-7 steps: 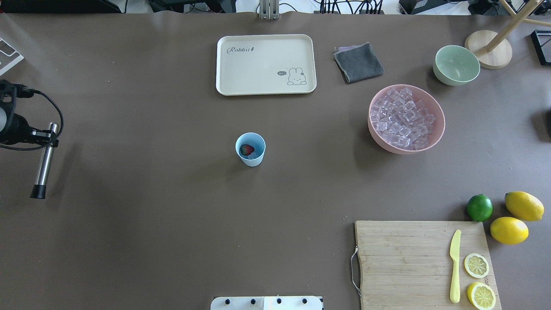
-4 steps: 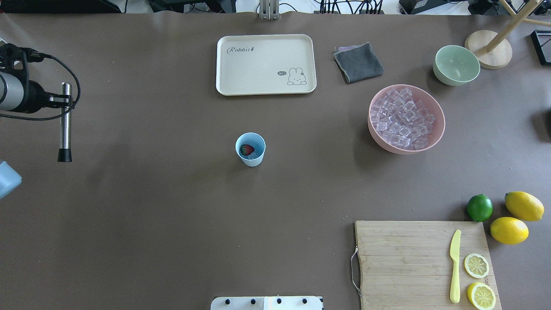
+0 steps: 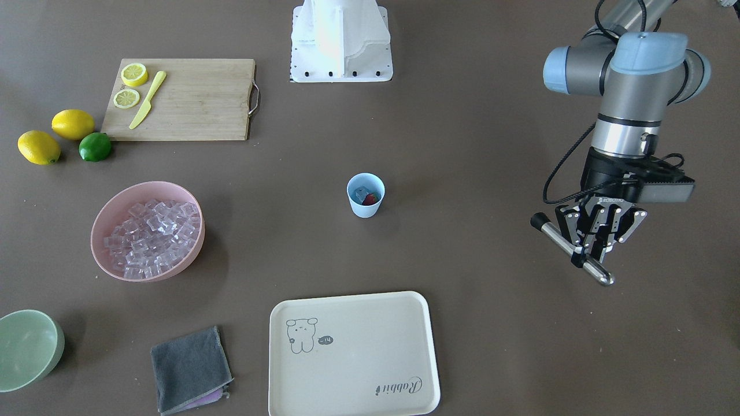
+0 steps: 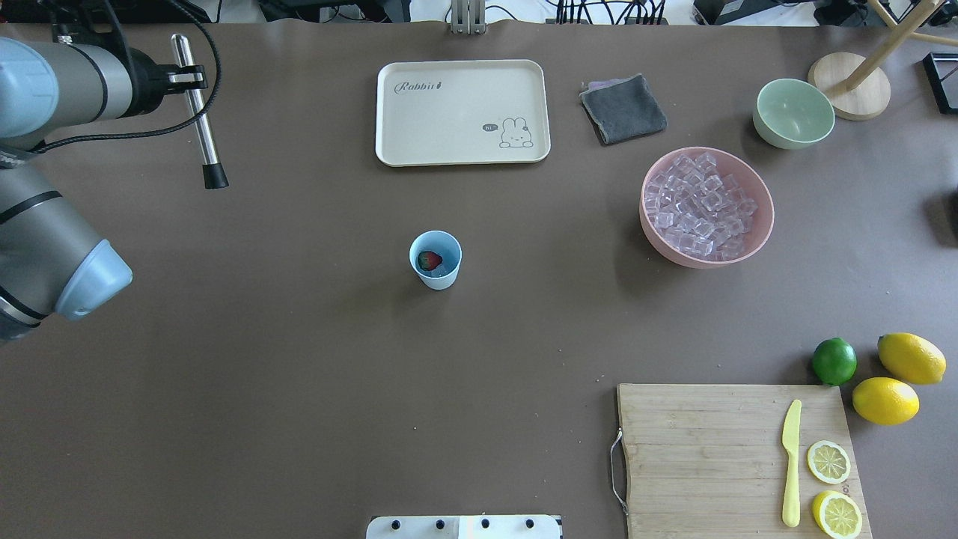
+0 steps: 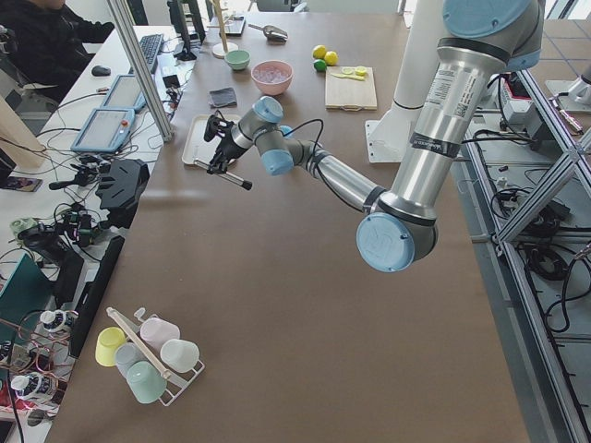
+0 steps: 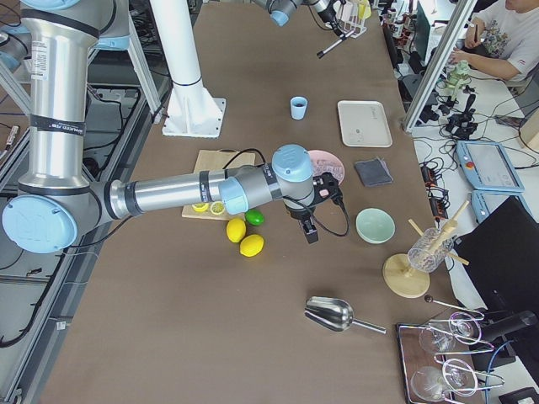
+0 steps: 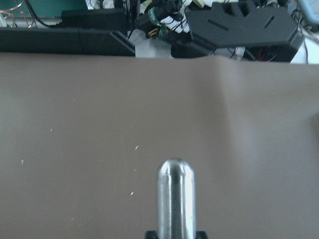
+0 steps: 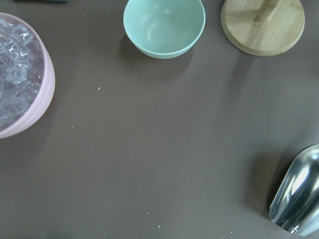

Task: Mash ice and strawberries in cup
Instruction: 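Lift the pestle with the left gripper and carry it over the cup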

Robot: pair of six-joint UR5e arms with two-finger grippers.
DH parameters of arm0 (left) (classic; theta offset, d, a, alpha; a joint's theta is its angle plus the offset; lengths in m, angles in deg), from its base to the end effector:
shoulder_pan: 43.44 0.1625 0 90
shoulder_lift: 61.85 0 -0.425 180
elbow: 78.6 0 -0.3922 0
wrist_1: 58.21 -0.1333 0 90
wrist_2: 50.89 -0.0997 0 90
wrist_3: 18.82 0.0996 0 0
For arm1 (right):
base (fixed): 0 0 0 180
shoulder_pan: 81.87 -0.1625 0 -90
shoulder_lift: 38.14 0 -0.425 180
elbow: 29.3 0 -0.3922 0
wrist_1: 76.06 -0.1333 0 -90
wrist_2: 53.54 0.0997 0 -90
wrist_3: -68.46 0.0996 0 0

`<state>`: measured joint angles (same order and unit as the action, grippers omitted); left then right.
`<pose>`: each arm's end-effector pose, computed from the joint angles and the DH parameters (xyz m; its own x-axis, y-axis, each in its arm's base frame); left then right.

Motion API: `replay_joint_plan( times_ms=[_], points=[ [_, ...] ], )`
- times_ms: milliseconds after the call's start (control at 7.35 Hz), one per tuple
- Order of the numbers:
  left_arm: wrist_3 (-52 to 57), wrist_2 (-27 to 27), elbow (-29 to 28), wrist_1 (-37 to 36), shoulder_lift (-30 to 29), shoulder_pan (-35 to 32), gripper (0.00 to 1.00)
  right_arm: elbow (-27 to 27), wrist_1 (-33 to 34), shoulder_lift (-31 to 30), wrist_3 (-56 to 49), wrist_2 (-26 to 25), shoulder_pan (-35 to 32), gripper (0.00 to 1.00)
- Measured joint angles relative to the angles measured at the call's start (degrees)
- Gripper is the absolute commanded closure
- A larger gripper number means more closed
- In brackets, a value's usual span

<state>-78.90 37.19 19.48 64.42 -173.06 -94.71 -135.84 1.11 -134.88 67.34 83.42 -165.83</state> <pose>0.2879 -0.5774 0.3257 0.6534 -0.0179 -0.7568 0.5449 0.7051 0.4537 0.0123 -0.4586 0.5422 0.6471 -0.3694 0.6670 0.1098 0.9108 0.3979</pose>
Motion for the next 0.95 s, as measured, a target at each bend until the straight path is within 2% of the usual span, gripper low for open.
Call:
replay_joint_plan(
  times_ms=[544,952],
  points=[
    [-4.2,-15.5,0.0,-1.3,-7.8,5.9,1.0,0.2,0.2,-0.6,0.2,0.1,-1.0,0.01],
    [-4.3,-33.3,2.8,-2.4,-10.2,19.1,1.0,2.2,0.5,-0.2,0.3,-4.0,-2.0,0.01]
  ],
)
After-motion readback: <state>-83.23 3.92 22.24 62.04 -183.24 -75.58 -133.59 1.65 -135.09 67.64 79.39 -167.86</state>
